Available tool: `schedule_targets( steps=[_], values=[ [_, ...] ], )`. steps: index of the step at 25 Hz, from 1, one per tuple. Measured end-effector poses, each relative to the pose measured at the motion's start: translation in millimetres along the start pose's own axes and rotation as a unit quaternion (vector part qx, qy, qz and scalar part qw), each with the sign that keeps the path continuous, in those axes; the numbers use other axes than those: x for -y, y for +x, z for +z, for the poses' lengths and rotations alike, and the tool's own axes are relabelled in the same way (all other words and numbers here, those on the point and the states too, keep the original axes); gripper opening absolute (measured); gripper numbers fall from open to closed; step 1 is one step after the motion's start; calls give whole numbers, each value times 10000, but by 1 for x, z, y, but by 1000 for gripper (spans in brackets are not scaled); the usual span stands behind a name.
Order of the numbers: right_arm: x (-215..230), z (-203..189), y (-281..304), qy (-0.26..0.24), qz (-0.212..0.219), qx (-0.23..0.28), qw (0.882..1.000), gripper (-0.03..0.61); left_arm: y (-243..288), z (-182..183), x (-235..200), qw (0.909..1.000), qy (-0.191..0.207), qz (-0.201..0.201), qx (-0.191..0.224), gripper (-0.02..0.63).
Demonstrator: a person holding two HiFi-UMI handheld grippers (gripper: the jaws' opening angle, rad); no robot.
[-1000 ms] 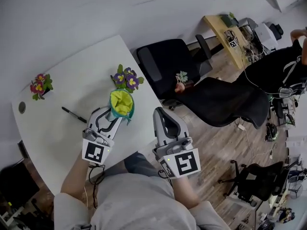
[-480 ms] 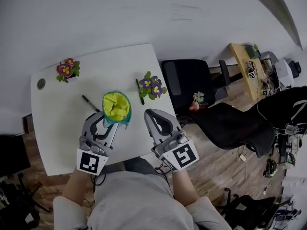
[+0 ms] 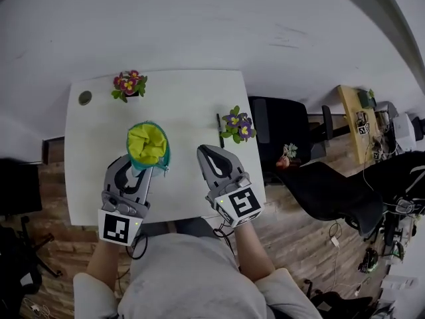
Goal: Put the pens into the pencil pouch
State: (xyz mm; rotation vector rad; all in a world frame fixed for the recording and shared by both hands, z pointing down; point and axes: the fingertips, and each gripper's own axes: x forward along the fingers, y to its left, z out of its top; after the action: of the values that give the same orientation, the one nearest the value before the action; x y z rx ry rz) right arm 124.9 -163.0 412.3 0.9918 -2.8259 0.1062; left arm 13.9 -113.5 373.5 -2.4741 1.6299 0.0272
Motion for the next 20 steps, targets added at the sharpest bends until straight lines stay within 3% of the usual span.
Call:
schedule_targets(
  steps=[11, 20],
  values=[
    [-37, -28, 67, 342, -7, -891, 9954, 32, -48, 0, -74, 9986, -41, 503, -134, 75],
    [-59, -94, 116, 620, 146, -2167, 9742, 32, -76, -12, -107, 9980, -125, 573, -240, 74]
  ],
)
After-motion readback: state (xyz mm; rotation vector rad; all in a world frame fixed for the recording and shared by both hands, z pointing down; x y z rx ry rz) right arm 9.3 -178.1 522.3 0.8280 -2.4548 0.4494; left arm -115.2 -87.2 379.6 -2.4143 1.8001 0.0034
